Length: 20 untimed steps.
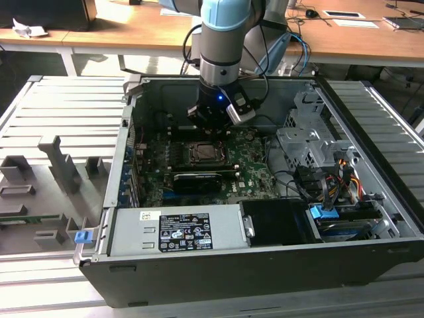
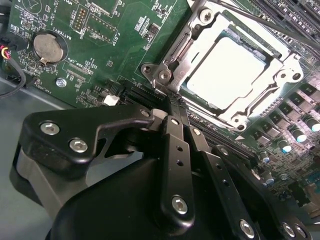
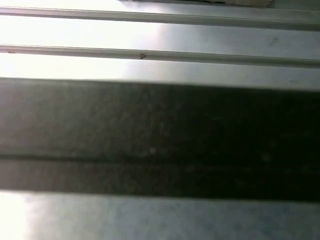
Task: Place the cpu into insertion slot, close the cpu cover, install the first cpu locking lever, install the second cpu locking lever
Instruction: 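Install the first cpu locking lever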
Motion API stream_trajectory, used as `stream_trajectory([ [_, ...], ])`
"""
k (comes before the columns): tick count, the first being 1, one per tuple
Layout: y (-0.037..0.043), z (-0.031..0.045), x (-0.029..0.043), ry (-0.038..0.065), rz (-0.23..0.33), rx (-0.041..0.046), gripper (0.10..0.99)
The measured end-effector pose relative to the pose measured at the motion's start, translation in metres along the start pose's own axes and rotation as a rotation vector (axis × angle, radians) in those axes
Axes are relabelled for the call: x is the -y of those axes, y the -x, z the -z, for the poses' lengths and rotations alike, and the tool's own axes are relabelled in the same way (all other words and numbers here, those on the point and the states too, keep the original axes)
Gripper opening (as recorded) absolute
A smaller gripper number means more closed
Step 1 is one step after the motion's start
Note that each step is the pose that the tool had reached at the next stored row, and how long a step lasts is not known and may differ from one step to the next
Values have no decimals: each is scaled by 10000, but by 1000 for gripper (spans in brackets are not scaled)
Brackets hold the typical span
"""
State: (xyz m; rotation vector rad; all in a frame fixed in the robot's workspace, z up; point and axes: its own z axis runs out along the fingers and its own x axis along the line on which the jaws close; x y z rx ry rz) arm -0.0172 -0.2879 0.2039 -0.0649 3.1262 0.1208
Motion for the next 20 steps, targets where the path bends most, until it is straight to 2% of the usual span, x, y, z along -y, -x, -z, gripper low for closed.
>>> stream_trajectory([
  [6, 0, -13, 1, -54, 1, -3, 106],
  [12, 1, -26, 2, -59, 0, -5, 106],
  [13, 1, -23, 2, -57, 0, -2, 106],
  [16, 3, 54, -6, -60, 1, -3, 106],
  [20, 4, 56, 5, -60, 0, -3, 106],
])
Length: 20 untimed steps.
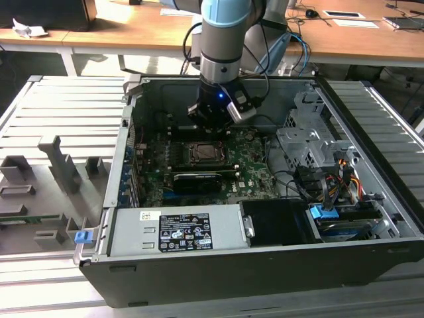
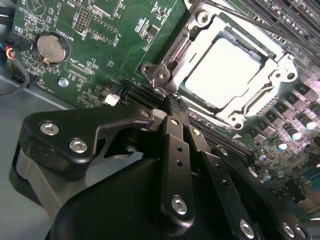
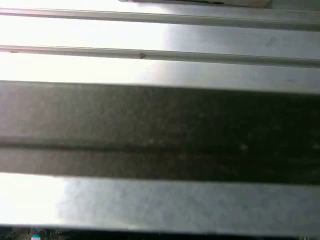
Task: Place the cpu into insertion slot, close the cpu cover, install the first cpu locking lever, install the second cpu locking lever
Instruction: 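Install the first cpu locking lever, then install the second cpu locking lever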
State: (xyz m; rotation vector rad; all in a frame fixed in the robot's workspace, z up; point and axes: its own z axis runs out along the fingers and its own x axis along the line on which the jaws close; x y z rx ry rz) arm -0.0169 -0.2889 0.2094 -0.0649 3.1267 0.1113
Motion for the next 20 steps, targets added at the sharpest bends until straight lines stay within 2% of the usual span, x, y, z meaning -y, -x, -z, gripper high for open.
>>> stream_trajectory([
  [20, -4, 6, 94, 0, 0, 1, 106],
])
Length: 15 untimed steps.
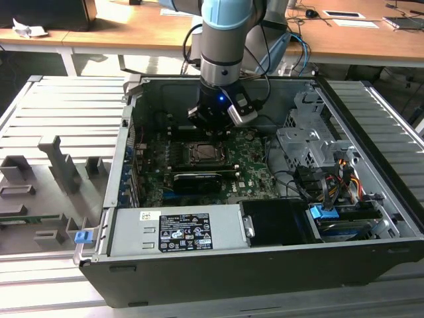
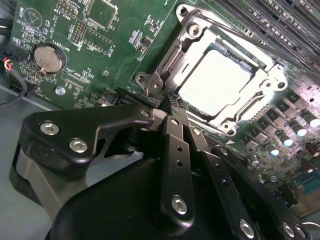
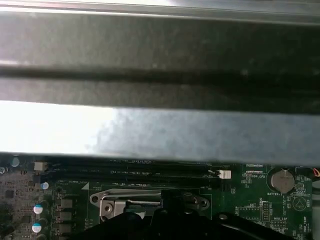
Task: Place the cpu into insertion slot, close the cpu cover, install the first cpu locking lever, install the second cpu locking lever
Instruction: 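Install the second cpu locking lever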
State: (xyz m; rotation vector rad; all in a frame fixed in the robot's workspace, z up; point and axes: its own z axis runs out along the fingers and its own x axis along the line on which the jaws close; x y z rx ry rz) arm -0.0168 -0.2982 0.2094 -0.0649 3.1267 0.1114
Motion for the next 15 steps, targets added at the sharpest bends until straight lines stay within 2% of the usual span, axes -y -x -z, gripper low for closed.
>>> stream_trajectory([
  [3, 0, 15, 4, -1, 0, -1, 106],
  [8, 1, 113, -3, -1, 0, -1, 106],
  [11, 1, 115, 9, -1, 1, -1, 106],
  [13, -2, 117, 72, 0, 0, -1, 106],
  [15, -3, 119, 91, 0, 0, 0, 106],
])
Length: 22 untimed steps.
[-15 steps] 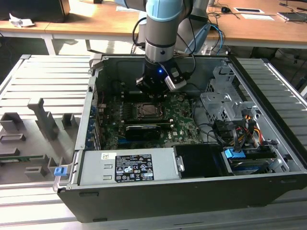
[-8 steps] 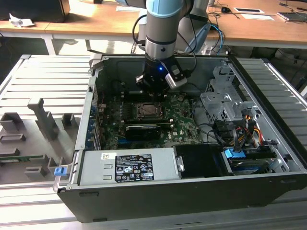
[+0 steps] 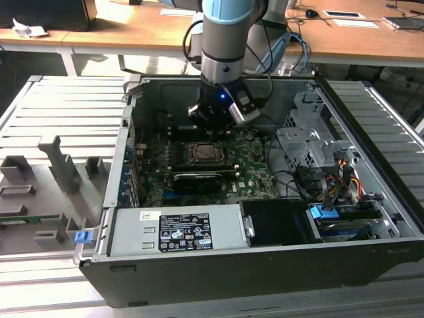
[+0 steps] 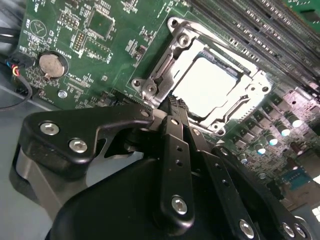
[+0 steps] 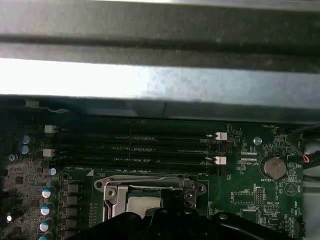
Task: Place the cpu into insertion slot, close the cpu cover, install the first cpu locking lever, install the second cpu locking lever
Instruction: 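Install the second cpu locking lever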
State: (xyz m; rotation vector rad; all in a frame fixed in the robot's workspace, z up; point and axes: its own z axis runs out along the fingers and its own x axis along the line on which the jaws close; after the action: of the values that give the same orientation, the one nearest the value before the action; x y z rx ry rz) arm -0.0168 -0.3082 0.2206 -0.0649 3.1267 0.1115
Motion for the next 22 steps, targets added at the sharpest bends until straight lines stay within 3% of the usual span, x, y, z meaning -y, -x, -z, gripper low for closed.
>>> stream_trajectory([
  [6, 0, 34, 9, -1, -1, 0, 106],
  [11, 1, 148, 3, -1, 0, 0, 106],
  [14, 2, 170, 7, 1, 1, 0, 106],
  [22, -3, 177, 117, -1, -1, 0, 106],
])
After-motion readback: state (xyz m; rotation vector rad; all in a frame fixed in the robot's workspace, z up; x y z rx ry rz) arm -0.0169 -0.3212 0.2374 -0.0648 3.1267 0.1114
